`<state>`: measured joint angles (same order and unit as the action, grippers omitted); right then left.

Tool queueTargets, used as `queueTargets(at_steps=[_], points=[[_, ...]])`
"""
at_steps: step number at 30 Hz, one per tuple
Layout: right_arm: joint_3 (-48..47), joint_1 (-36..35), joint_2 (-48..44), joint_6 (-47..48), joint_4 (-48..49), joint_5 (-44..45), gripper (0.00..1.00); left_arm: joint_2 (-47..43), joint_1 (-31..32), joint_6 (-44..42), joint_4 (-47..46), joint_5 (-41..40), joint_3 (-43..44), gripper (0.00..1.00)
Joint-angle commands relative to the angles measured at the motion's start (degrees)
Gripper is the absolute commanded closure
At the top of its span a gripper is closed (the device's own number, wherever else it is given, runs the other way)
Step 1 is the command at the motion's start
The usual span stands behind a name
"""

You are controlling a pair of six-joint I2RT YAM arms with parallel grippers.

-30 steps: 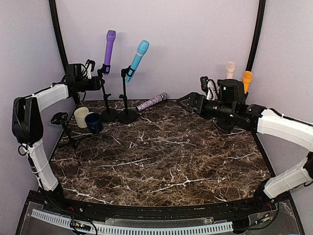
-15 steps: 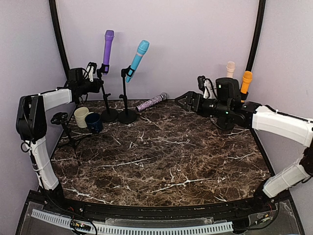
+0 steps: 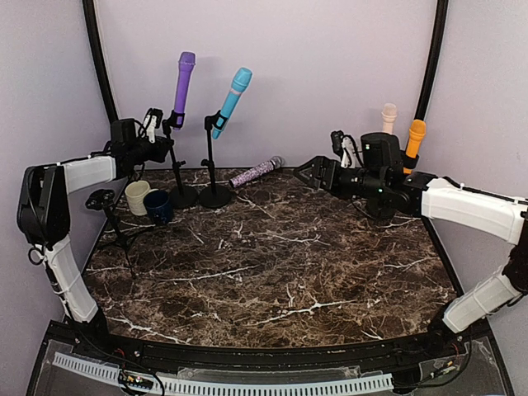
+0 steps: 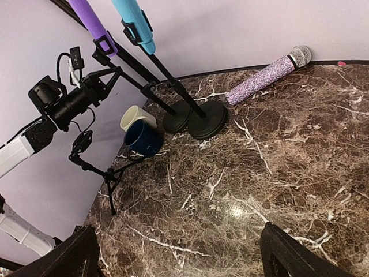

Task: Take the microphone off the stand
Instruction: Pick up the microphone stand with the microphone from the corner of the board.

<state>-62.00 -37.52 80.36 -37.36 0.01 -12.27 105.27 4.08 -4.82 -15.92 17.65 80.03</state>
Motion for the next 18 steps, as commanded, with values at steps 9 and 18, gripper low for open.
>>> queueTargets(at_steps=[9,18], points=[[3.41,0.43,-3.88,-1.59,3.3,-0.96,0.01,-12.43,0.4,3.07,-3.21,7.94,-0.31,1.0],[5.7,0.43,-6.69,-0.89,2.78,0.25,0.02,-21.5,4.4,2.23,1.02,9.61,-5.01,1.0]])
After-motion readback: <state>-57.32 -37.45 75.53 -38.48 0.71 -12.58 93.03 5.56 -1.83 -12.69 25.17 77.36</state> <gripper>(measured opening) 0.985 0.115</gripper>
